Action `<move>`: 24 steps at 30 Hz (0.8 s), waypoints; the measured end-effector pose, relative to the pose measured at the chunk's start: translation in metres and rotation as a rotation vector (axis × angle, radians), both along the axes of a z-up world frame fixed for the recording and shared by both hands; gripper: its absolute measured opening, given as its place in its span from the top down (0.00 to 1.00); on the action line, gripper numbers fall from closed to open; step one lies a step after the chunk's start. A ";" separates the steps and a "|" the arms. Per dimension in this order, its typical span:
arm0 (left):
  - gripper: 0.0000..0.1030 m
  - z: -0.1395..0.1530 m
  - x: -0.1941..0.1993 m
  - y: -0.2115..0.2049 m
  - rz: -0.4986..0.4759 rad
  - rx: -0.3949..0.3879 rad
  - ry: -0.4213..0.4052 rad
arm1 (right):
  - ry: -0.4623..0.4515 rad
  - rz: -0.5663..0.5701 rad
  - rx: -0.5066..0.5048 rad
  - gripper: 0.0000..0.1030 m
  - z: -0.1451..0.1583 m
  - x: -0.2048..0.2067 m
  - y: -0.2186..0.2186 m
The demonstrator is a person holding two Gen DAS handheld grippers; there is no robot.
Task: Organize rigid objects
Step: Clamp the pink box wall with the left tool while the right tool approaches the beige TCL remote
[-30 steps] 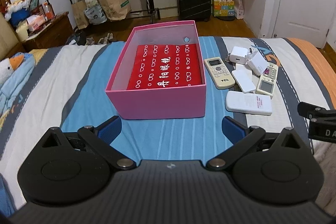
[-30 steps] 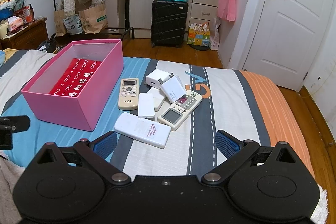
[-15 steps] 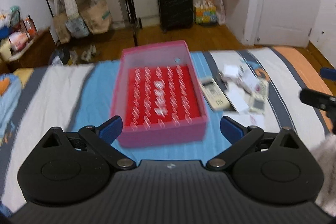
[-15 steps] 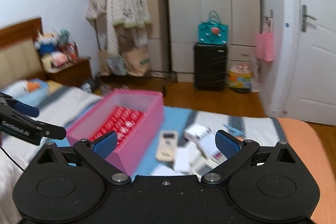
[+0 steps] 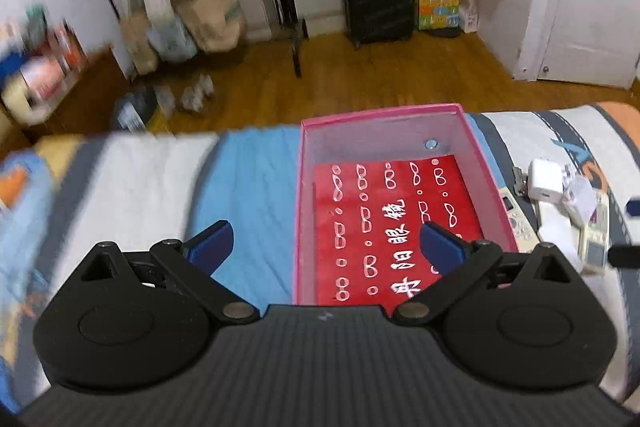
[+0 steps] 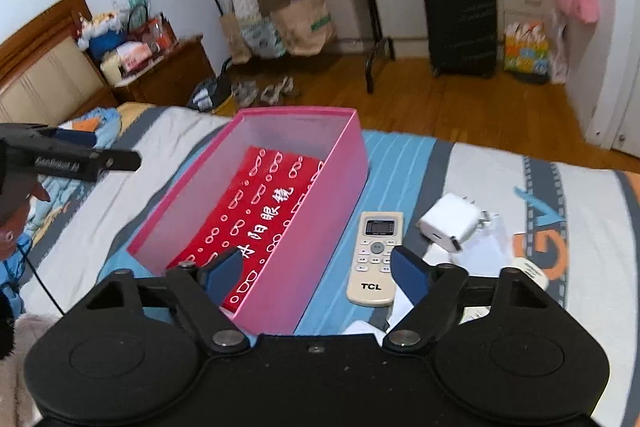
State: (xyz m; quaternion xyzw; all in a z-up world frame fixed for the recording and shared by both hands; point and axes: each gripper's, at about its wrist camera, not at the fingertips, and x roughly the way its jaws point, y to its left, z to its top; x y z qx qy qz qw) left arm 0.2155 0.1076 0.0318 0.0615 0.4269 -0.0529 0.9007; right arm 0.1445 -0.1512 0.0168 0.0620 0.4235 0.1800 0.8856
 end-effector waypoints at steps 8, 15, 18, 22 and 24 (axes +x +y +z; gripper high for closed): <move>0.04 -0.066 0.030 0.033 0.069 -0.073 0.093 | 0.098 -0.064 0.008 0.43 -0.054 0.051 -0.001; 0.13 -0.102 0.048 0.043 0.087 -0.125 0.133 | 0.085 -0.014 -0.037 0.51 -0.098 0.054 0.012; 0.43 -0.116 0.059 0.047 0.110 -0.129 0.180 | 0.095 -0.003 -0.040 0.51 -0.104 0.057 0.016; 0.83 -0.133 0.068 0.055 0.134 -0.133 0.240 | 0.090 -0.022 -0.123 0.50 -0.112 0.062 0.022; 0.93 -0.134 0.068 0.059 0.130 -0.200 0.252 | 0.082 -0.015 -0.175 0.47 -0.118 0.065 0.026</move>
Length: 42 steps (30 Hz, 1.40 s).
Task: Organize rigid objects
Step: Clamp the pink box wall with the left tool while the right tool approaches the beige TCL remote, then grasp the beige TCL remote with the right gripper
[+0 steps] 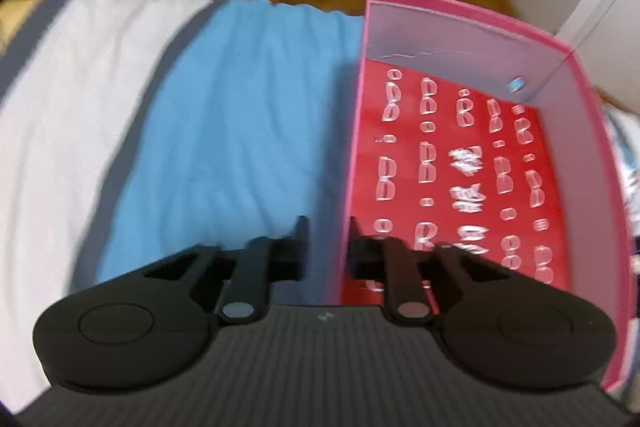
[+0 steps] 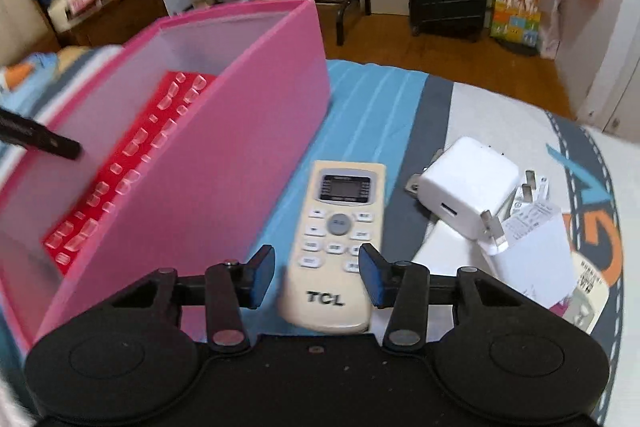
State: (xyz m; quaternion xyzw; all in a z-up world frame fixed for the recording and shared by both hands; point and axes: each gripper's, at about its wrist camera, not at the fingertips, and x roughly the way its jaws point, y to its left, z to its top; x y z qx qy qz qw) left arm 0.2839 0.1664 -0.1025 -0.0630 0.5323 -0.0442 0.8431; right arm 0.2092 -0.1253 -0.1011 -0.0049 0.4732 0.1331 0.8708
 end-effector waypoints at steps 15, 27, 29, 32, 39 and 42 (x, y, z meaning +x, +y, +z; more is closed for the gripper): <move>0.96 0.001 0.001 0.002 0.014 -0.057 -0.043 | -0.025 0.002 -0.075 0.32 -0.023 0.029 0.006; 0.96 0.001 0.001 0.002 0.023 -0.058 -0.048 | -0.051 -0.053 -0.034 0.38 -0.013 0.017 0.004; 0.96 0.001 0.001 0.002 0.023 -0.060 -0.049 | -0.066 -0.080 -0.009 0.38 -0.005 0.010 0.001; 0.96 0.001 0.001 0.003 0.018 -0.054 -0.053 | -0.107 -0.101 0.017 0.38 0.011 -0.004 -0.001; 0.97 0.000 -0.005 -0.007 -0.012 0.014 -0.067 | -0.222 -0.111 0.043 0.39 0.039 -0.022 0.006; 0.97 0.000 -0.005 -0.008 -0.026 0.018 -0.052 | -0.274 -0.117 0.072 0.38 0.057 -0.034 0.010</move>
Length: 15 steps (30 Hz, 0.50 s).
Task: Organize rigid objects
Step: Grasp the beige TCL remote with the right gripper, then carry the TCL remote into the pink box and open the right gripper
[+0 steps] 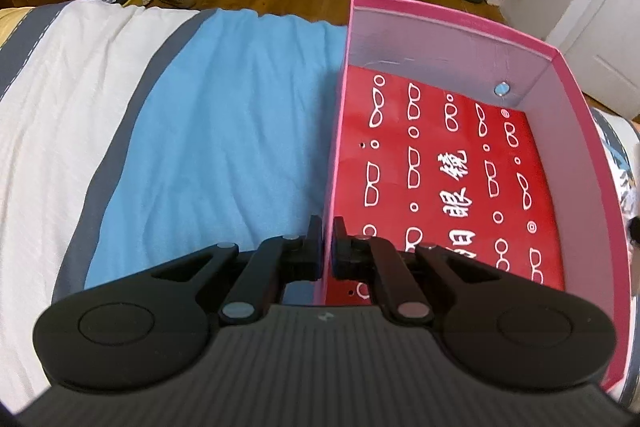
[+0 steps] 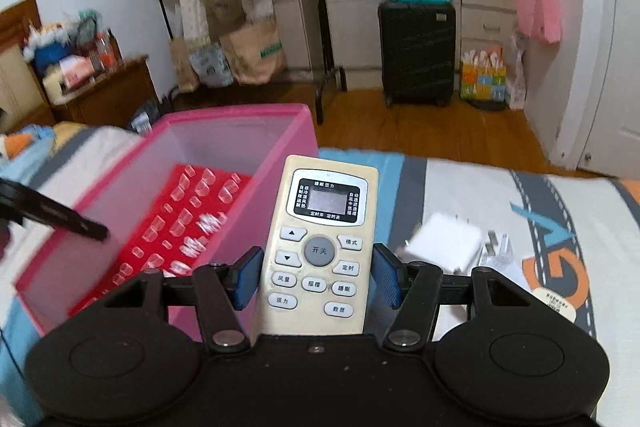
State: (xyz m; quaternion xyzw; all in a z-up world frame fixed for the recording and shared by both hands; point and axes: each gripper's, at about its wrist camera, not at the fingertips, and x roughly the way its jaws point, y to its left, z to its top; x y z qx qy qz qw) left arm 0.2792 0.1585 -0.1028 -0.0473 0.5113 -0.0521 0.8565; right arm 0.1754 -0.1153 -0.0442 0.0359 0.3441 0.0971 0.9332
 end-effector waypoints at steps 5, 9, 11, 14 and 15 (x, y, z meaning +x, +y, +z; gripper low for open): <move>0.97 -0.001 -0.005 -0.003 -0.033 0.027 0.009 | -0.035 0.073 0.083 0.38 0.029 -0.011 0.024; 0.97 -0.003 -0.006 -0.001 -0.032 0.015 0.013 | 0.079 0.156 0.162 0.38 0.037 0.006 0.055; 0.97 -0.004 -0.006 0.000 -0.022 0.008 0.019 | 0.159 0.181 0.206 0.38 0.032 0.022 0.073; 0.97 -0.003 -0.008 -0.001 -0.024 0.008 0.014 | 0.266 0.171 0.219 0.38 0.016 0.051 0.100; 0.97 -0.003 -0.008 0.001 -0.023 0.003 0.014 | 0.293 0.158 0.212 0.38 0.009 0.061 0.108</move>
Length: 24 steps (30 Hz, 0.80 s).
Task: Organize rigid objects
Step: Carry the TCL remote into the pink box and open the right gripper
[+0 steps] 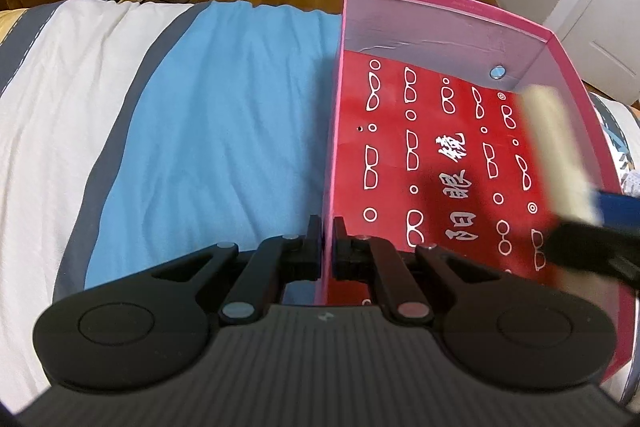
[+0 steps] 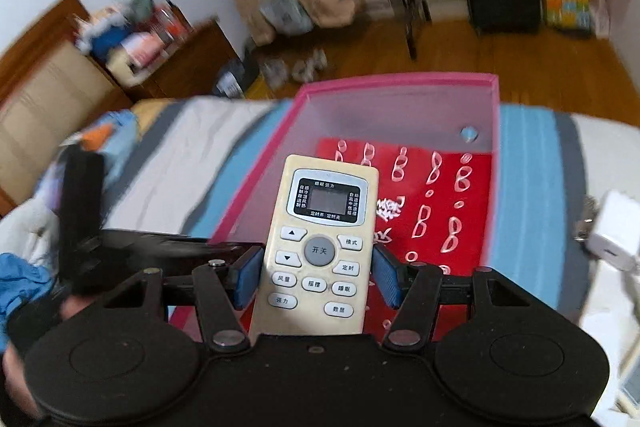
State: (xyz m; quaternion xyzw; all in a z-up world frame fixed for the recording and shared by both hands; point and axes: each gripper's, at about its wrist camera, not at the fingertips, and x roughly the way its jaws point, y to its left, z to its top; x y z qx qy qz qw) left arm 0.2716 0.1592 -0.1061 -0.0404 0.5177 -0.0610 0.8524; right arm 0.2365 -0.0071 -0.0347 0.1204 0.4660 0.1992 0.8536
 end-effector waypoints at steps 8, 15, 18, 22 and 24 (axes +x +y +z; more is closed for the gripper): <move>0.96 -0.001 -0.001 0.005 -0.005 -0.025 -0.011 | 0.300 -0.155 0.021 0.39 -0.070 0.074 0.032; 0.96 -0.003 -0.001 0.008 -0.009 -0.040 -0.010 | 0.375 -0.228 0.140 0.37 -0.079 0.081 0.032; 0.96 -0.002 -0.001 0.008 -0.012 -0.038 -0.011 | 0.337 -0.196 0.102 0.37 -0.064 0.073 0.025; 0.96 -0.002 -0.002 0.006 -0.014 -0.033 -0.012 | 0.252 -0.111 0.088 0.38 -0.027 0.047 0.008; 0.96 -0.001 -0.001 0.006 -0.013 -0.028 -0.011 | 0.206 -0.060 0.095 0.37 -0.007 0.028 -0.002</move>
